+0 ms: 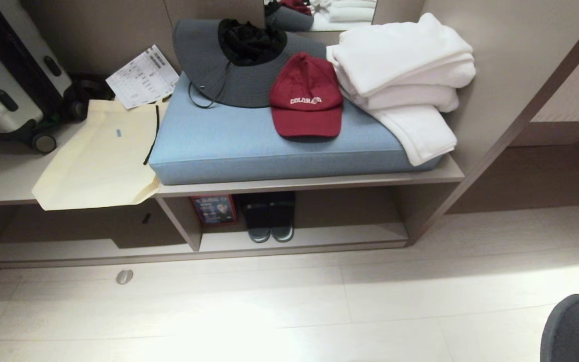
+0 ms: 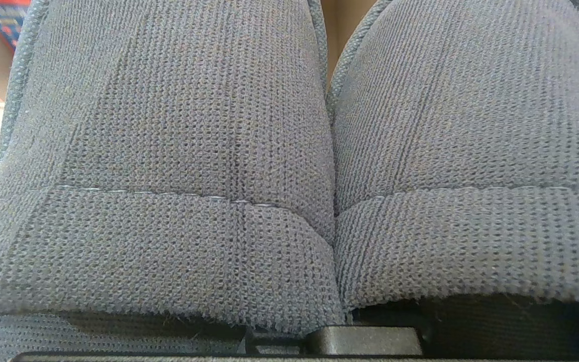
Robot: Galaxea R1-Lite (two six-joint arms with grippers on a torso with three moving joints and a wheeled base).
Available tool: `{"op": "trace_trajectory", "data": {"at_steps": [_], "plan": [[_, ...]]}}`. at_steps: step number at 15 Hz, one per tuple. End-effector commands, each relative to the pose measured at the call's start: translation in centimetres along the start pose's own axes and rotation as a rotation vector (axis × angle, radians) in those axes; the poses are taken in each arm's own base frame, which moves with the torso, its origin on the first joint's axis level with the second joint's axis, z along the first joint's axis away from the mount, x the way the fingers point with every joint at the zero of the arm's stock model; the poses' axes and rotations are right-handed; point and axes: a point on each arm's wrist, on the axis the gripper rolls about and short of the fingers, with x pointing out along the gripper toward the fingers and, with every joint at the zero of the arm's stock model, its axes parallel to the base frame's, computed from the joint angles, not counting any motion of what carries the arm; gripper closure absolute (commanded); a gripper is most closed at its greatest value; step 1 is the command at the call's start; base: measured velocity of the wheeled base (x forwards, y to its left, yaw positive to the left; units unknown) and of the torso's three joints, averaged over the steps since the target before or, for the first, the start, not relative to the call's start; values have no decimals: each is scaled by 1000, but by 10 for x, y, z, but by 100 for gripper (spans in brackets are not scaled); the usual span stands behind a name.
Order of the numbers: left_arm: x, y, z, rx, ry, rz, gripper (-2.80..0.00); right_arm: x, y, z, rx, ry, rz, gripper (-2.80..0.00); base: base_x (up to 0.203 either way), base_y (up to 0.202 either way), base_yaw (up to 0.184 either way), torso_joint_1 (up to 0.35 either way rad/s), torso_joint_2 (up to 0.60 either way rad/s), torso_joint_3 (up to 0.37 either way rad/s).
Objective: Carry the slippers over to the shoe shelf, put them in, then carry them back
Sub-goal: Place the slippers into the shoe cabinet
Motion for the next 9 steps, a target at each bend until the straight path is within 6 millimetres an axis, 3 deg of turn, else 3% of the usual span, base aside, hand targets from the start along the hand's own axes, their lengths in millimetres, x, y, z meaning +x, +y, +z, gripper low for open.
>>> {"op": "trace_trajectory", "data": {"at_steps": [1,9], "plan": [[0,0,0,-1,1,0,0,0,0,0,-1,1,1,0,0,0,0,2,0,-204],[0,0,0,-1,1,0,0,0,0,0,-1,3,2,0,0,0,0,4,3,-197]]}}
